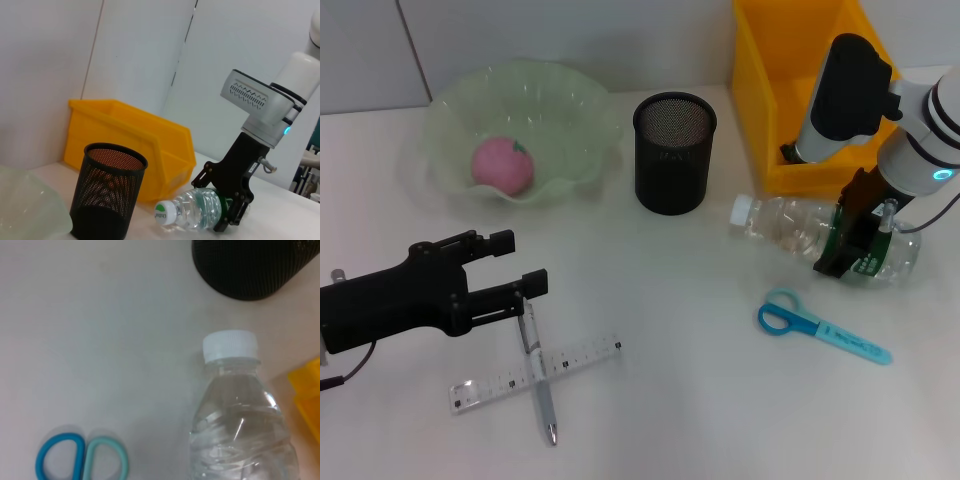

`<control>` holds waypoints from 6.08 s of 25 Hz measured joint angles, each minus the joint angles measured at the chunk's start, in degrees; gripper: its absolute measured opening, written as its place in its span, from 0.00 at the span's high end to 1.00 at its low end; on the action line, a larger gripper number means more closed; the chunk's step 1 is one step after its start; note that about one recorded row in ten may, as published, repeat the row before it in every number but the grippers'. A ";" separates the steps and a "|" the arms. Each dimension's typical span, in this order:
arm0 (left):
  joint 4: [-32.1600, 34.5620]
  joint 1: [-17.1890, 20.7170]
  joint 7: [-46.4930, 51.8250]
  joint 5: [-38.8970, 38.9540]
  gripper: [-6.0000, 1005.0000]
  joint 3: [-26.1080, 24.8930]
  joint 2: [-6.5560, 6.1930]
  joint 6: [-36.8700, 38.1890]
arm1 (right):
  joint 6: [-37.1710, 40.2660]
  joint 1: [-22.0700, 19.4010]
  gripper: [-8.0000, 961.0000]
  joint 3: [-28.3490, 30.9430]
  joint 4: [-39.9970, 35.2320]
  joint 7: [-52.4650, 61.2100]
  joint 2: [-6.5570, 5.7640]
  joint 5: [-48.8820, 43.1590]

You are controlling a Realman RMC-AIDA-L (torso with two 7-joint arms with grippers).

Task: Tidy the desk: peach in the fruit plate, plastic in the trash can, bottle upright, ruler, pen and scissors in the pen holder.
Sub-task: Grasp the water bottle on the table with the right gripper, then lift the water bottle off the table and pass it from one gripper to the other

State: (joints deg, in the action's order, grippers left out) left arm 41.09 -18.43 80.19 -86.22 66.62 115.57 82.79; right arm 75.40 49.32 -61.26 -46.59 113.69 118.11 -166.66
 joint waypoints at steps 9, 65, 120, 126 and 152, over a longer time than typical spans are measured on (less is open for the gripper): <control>-0.14 -0.02 0.00 0.00 0.22 -0.36 0.00 0.14 | 1.56 -0.26 0.19 0.13 -1.36 -1.34 0.13 1.14; -15.64 -6.67 -8.85 10.44 0.23 -13.09 2.98 13.87 | 10.14 -14.68 0.18 0.89 14.82 -43.93 1.34 74.48; -17.27 -9.80 -10.12 10.48 0.34 -10.01 3.08 15.99 | 10.98 -13.02 0.16 -3.60 16.58 -43.41 1.48 76.31; -17.27 -9.94 -9.76 10.29 0.44 -9.92 3.07 15.99 | 11.01 -13.02 0.16 -3.61 16.63 -43.39 1.48 76.30; -17.29 -10.22 -9.70 10.29 0.55 -9.29 2.82 15.61 | 10.84 -11.69 0.15 -4.47 16.50 -41.18 1.22 75.68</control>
State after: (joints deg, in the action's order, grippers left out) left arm 23.80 -28.65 70.49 -75.93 57.32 118.40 98.40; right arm 86.24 37.62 -65.73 -30.09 72.51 119.34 -90.98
